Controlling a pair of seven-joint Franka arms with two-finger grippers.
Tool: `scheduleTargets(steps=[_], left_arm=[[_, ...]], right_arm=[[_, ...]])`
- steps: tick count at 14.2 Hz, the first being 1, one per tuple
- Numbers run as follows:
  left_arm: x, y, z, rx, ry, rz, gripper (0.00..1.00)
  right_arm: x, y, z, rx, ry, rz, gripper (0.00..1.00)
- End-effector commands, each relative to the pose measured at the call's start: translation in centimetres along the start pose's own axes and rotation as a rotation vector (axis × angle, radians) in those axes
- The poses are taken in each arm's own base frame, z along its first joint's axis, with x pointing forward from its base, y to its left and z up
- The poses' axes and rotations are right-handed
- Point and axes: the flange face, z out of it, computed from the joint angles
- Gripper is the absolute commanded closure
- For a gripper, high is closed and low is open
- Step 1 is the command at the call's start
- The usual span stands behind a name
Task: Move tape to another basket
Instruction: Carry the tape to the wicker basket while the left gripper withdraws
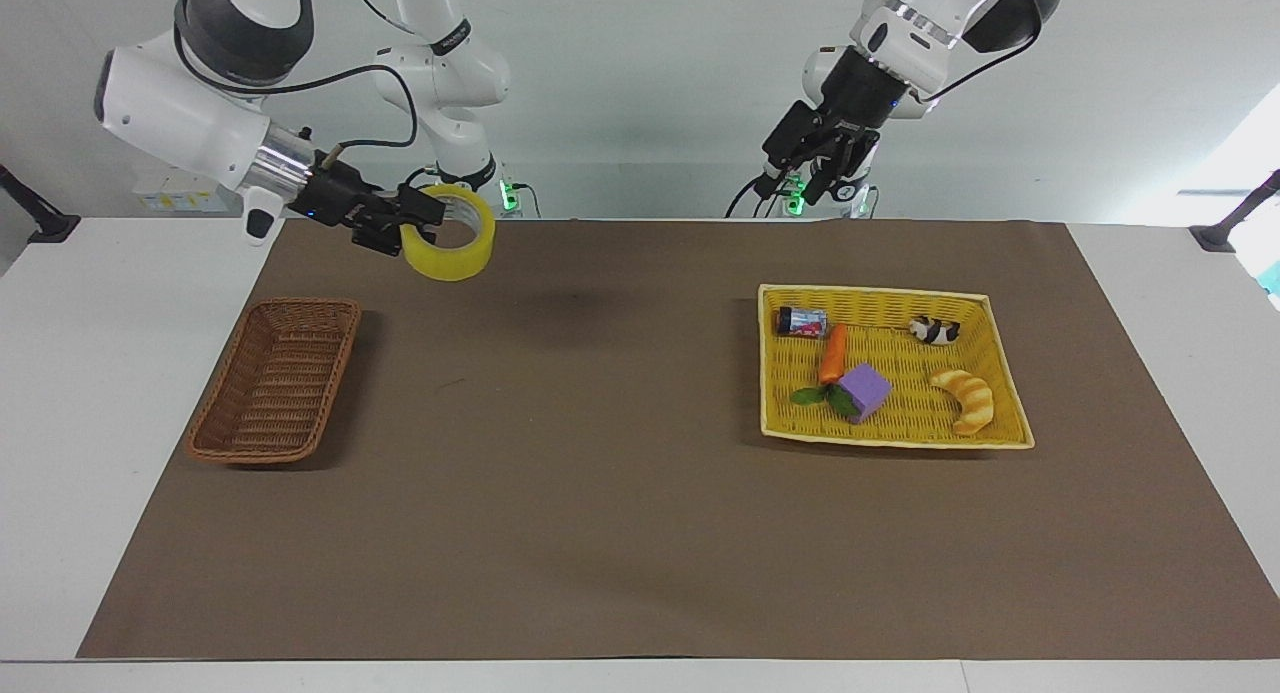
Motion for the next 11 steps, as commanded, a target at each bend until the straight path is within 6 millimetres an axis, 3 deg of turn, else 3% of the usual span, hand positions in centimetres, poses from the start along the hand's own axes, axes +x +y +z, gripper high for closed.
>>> scheduleTargets(steps=[1,5,8,11], left_arm=[[1.8,-4.5,-1.2,0.106,-0.002,0.121,0.00],[3.9,-9.1,-2.8,0.277,0.021,0.256,0.00],[5.0,-11.6,-4.8,0.357,-0.009,0.249,0.00],[6.1,-11.8,-5.8,0.436,-0.064,0.318,0.00]], right_arm=[[1.7,5.1,-0.9,-0.023,0.072,-0.037,1.00],[4.1,8.5,-2.0,-0.090,0.184,-0.002,1.00],[5.7,13.0,-1.3,-0.120,0.200,0.001,1.00],[6.3,15.6,-0.1,-0.119,0.177,0.010,1.00]])
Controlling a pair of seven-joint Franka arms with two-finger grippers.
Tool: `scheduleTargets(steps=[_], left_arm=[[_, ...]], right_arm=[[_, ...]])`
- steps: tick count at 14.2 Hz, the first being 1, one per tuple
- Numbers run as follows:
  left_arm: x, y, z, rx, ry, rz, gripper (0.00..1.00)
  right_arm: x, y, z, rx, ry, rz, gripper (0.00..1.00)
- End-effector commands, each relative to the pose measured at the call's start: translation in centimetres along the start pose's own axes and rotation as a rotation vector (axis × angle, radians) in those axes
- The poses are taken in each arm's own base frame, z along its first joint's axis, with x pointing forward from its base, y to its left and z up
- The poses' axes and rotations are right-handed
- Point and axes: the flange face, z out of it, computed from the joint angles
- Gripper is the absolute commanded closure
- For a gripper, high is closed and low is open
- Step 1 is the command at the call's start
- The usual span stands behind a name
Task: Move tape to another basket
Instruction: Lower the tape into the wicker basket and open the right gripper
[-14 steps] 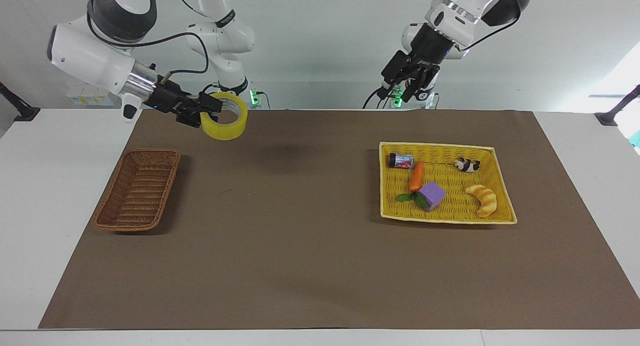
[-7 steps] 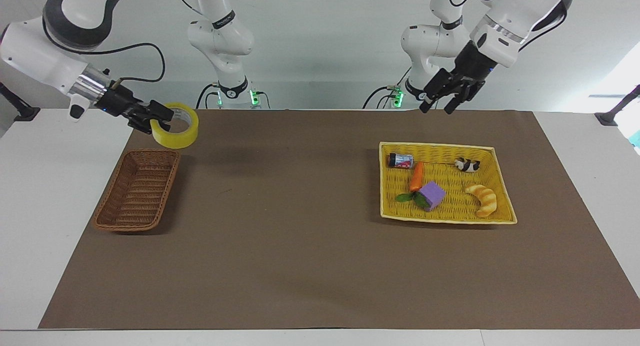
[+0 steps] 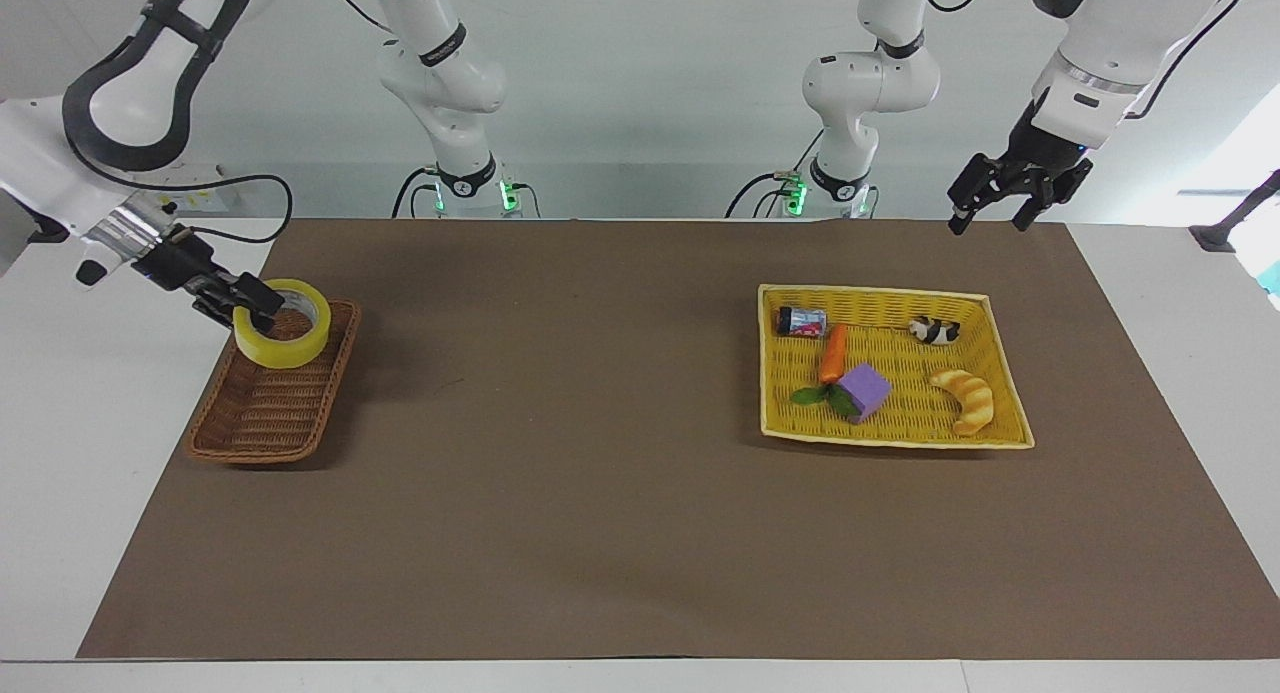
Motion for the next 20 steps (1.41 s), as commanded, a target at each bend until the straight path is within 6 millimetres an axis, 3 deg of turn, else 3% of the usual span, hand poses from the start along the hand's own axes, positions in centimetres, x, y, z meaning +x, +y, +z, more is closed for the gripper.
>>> scheduleTargets(steps=[1,5,8,13,16,17,19,20], left_arm=[[1.5,-0.3,-0.6,0.049,-0.056,0.036,0.00],[4.2,1.0,0.4,0.047,-0.115,0.079,0.00],[4.0,1.2,0.9,0.030,-0.104,0.218,0.00],[3.5,1.0,0.2,0.030,-0.099,0.212,0.00],[3.4,0.3,-0.4,0.030,-0.079,0.199,0.00],[3.5,0.0,-0.7,0.029,-0.070,0.193,0.00],[3.5,-0.1,-0.7,0.029,-0.070,0.192,0.00],[3.5,-0.1,-0.7,0.029,-0.071,0.192,0.00]], right_arm=[[0.7,2.5,1.0,-0.007,-0.020,-0.028,1.00],[0.8,6.4,3.6,-0.020,-0.031,-0.088,1.00],[0.4,7.0,3.9,-0.060,-0.059,-0.122,1.00],[-0.1,8.9,5.3,-0.063,-0.072,-0.134,1.00],[-0.2,9.1,5.6,-0.059,-0.075,-0.135,1.00],[-0.2,9.1,5.6,-0.059,-0.075,-0.135,0.85],[-0.2,9.1,5.6,-0.055,-0.076,-0.131,0.00],[-0.1,9.0,5.5,-0.049,-0.072,-0.129,0.00]])
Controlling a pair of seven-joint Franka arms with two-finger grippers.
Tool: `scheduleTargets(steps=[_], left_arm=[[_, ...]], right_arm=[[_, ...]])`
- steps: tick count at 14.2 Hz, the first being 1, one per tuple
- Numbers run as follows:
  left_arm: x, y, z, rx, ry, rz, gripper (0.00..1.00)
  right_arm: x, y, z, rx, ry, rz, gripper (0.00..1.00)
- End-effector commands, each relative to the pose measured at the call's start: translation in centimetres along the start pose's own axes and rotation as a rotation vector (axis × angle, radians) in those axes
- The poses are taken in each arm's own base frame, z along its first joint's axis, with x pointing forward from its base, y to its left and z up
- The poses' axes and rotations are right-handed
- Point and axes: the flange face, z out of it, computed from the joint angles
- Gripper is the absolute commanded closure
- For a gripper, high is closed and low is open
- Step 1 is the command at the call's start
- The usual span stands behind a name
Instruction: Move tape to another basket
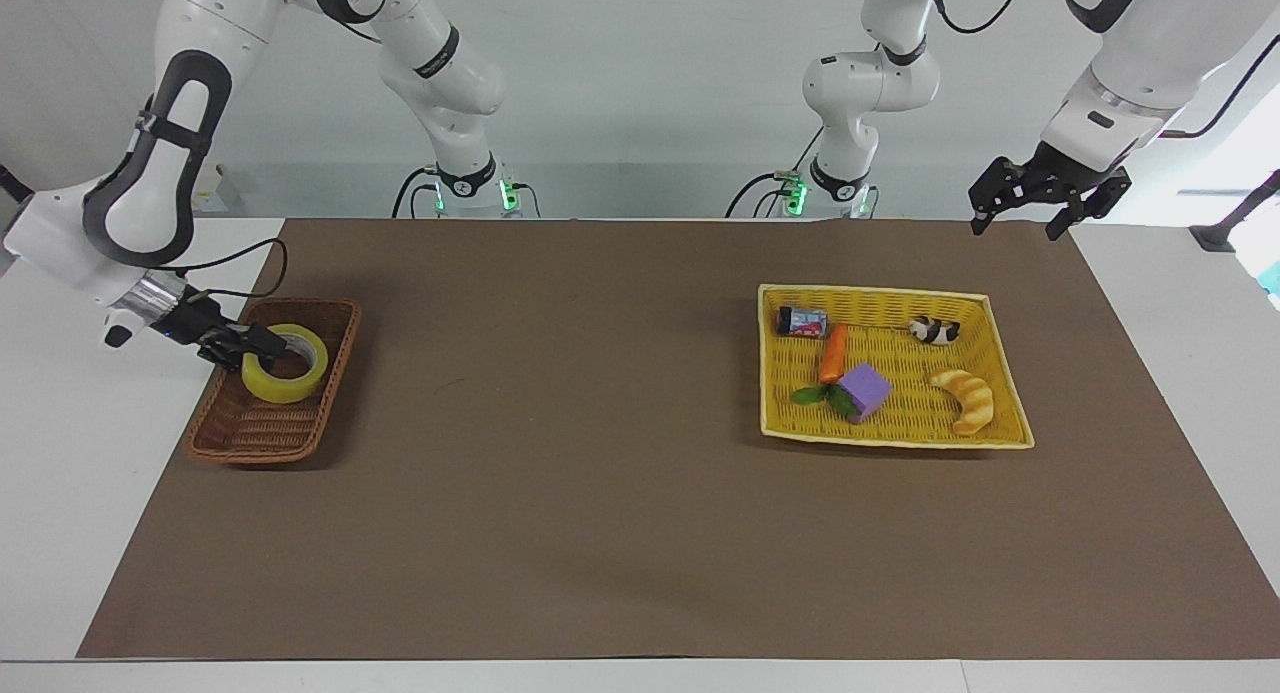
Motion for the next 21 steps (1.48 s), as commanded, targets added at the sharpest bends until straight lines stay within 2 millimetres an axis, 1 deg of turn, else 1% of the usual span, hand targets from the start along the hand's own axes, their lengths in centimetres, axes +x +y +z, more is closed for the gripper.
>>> scheduleTargets(steps=[1,3,5,7,9,11,12,13,14,17,19,21], left_arm=[[-0.3,-0.4,-0.6,0.010,0.007,0.008,0.00],[-0.3,-0.4,-0.6,0.010,0.007,0.009,0.00],[-0.3,-0.4,-0.6,0.010,0.007,0.008,0.00],[-0.3,-0.4,-0.6,0.010,0.007,0.008,0.00],[-0.3,-0.4,-0.6,0.010,0.007,0.009,0.00],[-0.3,-0.4,-0.6,0.010,0.006,0.008,0.00],[-0.3,-0.4,-0.6,0.010,0.007,0.008,0.00],[-0.3,-0.4,-0.6,0.010,0.007,0.008,0.00],[-0.3,-0.4,-0.6,0.010,0.007,0.008,0.00],[-0.3,-0.4,-0.6,0.010,0.006,0.008,0.00],[-0.3,-0.4,-0.6,0.010,0.007,0.008,0.00],[-0.3,-0.4,-0.6,0.010,0.007,0.008,0.00]], right_arm=[[-0.2,0.0,-0.7,0.008,0.009,-0.017,0.00],[0.2,-0.1,-1.5,0.013,0.032,-0.018,0.00],[0.9,-0.2,-2.9,0.009,0.066,-0.023,0.00],[2.1,-1.8,-4.7,-0.016,0.093,-0.055,0.00],[3.4,-4.3,-7.6,-0.055,0.138,-0.111,0.00],[5.1,-8.6,-9.5,-0.145,0.134,-0.203,0.00],[6.2,-11.0,-10.2,-0.229,0.100,-0.270,0.00],[6.9,-12.7,-10.9,-0.299,0.081,-0.290,0.00],[6.9,-13.9,-11.4,-0.332,0.082,-0.262,0.00],[6.9,-20.0,-11.7,-0.378,0.099,-0.182,0.00],[6.4,-24.4,-11.3,-0.427,0.095,-0.135,0.00],[5.2,-28.3,-10.4,-0.457,0.071,-0.088,0.00]])
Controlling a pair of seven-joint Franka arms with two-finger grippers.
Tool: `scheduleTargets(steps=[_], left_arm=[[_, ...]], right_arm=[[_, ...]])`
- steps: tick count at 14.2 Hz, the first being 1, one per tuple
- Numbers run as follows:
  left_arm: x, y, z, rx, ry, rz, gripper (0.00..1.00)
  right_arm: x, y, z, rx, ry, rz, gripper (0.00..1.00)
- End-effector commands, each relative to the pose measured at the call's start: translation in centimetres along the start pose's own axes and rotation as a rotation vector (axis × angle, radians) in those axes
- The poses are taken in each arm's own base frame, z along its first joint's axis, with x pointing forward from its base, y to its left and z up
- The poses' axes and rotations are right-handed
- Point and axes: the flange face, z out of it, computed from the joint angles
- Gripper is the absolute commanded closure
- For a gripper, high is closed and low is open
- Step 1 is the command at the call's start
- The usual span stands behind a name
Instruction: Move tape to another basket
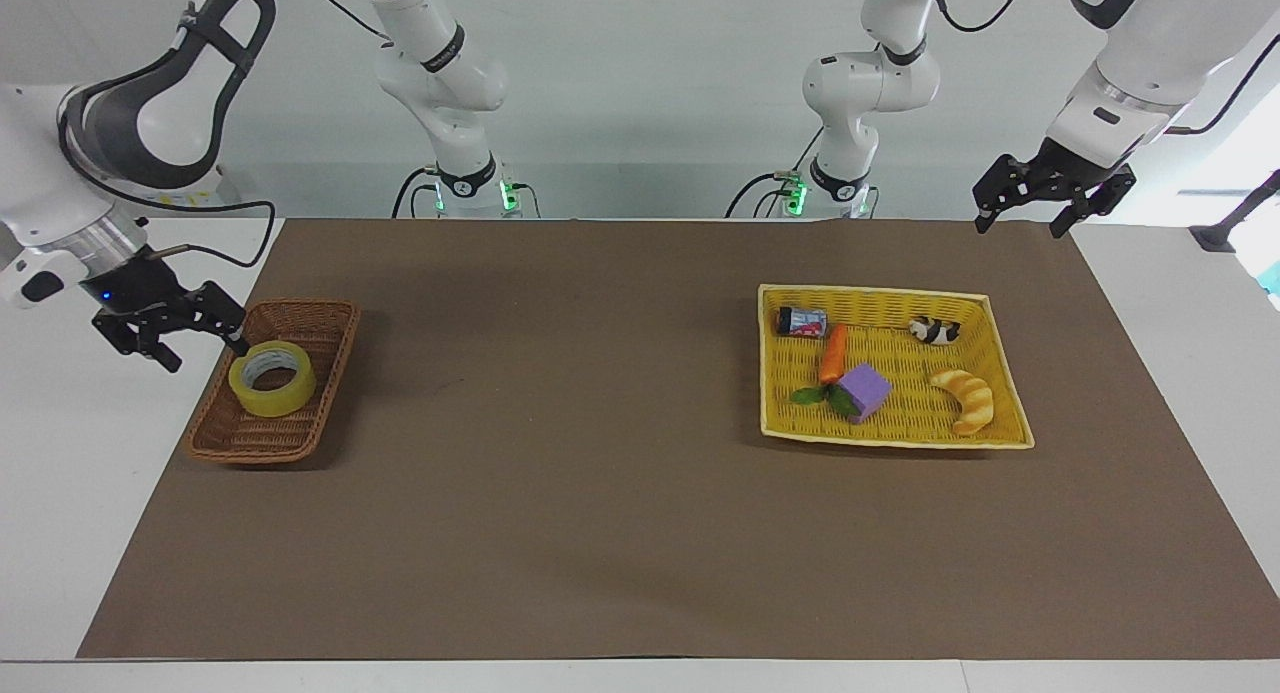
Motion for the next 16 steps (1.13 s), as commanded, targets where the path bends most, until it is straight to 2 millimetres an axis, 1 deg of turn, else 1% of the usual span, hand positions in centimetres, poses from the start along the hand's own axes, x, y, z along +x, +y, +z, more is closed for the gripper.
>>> scheduleTargets(steps=[1,5,7,8,11,13,14,16], left_arm=[[-0.2,-0.4,-0.6,0.010,0.006,0.009,0.00],[-0.2,-0.4,-0.6,0.010,0.006,0.009,0.00],[-0.2,-0.4,-0.6,0.010,0.006,0.009,0.00],[-0.2,-0.4,-0.6,0.010,0.006,0.009,0.00],[-0.2,-0.4,-0.6,0.010,0.006,0.009,0.00],[-0.2,-0.4,-0.6,0.010,0.006,0.009,0.00],[-0.2,-0.4,-0.6,0.010,0.006,0.009,0.00],[-0.2,-0.4,-0.6,0.010,0.006,0.009,0.00]], right_arm=[[-1.4,-4.8,-1.5,-0.038,-0.039,0.081,0.00],[-2.1,-11.6,-2.5,-0.071,-0.060,0.152,0.00],[-2.7,-13.5,-3.4,-0.066,-0.066,0.200,0.00],[-2.8,-14.1,-4.0,-0.065,-0.056,0.197,0.00],[-4.1,-14.3,-6.1,-0.064,-0.076,0.189,0.00],[-5.0,-14.4,-7.9,-0.066,-0.103,0.184,0.00],[-5.6,-14.4,-9.1,-0.066,-0.106,0.179,0.00],[-6.5,-14.5,-10.8,-0.114,-0.119,0.161,0.00]])
